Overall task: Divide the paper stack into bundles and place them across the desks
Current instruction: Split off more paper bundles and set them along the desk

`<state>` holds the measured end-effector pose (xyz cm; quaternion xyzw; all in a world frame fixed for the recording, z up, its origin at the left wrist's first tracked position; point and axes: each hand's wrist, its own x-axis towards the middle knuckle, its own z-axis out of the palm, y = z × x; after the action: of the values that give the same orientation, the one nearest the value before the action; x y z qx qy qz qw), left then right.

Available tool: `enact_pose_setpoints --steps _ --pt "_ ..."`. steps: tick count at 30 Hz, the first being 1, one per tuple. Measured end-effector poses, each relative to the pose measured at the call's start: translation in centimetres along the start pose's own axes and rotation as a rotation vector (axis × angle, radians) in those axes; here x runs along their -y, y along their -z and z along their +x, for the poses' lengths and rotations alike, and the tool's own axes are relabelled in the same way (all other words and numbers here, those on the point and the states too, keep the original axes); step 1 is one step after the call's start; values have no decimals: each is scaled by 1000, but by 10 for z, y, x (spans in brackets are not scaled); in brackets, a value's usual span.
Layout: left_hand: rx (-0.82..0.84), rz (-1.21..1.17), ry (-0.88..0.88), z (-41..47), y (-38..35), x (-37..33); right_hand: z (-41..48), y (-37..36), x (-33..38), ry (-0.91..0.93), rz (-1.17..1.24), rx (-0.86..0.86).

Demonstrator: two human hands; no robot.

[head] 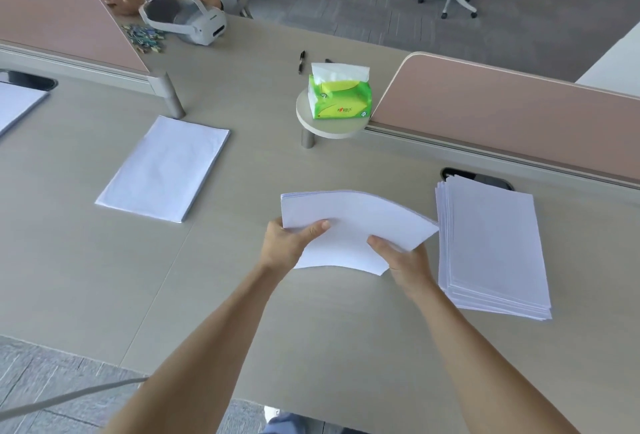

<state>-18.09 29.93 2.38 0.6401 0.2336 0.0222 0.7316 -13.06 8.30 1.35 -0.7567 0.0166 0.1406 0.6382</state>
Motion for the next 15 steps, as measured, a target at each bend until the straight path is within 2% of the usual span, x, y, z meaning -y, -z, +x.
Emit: enact_pose_setpoints --steps 3,9,12,15 --pt "-66 140 18 8 18 -7 4 -19 10 37 -292 8" --pt "-142 308 97 39 58 -37 25 -67 41 70 -288 13" --pt "-98 339 167 64 80 -41 45 -92 46 -83 -250 8" --pt "-126 338 226 89 105 -33 67 -113 43 -266 -225 42"
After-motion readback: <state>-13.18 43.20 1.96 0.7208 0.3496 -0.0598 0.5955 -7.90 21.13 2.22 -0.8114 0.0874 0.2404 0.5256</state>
